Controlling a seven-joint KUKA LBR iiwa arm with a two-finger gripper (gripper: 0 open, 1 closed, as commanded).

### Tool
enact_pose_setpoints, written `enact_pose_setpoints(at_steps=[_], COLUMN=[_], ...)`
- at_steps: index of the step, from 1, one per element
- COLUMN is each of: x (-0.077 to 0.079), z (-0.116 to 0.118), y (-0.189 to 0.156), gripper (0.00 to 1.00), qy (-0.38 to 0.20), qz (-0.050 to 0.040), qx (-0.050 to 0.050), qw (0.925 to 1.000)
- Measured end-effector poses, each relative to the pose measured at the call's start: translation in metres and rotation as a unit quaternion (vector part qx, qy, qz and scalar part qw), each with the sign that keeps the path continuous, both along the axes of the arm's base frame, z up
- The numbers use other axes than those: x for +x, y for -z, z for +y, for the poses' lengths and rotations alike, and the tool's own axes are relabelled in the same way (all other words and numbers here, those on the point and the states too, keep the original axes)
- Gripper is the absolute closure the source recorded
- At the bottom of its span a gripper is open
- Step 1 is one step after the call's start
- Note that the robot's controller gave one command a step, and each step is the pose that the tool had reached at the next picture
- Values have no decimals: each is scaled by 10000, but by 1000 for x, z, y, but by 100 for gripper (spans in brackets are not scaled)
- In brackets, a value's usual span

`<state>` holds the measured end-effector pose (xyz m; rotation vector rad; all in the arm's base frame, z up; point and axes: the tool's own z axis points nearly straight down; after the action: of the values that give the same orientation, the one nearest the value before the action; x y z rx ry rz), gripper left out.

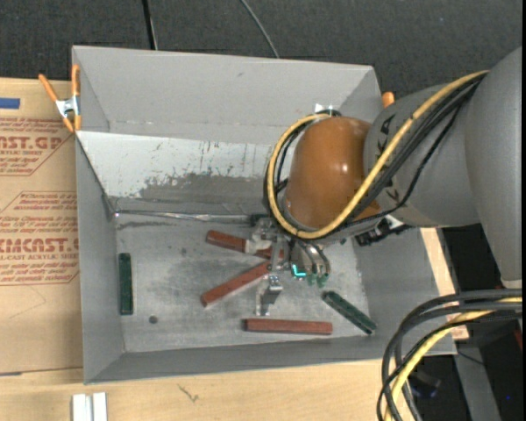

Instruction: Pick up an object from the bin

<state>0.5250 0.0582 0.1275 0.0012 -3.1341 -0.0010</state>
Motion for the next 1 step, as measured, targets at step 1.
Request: enact_pose_setpoints(at_steps=[1], x=[2], z=[0], y=[-4], gripper=[0], qy=[-1], qz=[-36], qx=[2], qw=[10000])
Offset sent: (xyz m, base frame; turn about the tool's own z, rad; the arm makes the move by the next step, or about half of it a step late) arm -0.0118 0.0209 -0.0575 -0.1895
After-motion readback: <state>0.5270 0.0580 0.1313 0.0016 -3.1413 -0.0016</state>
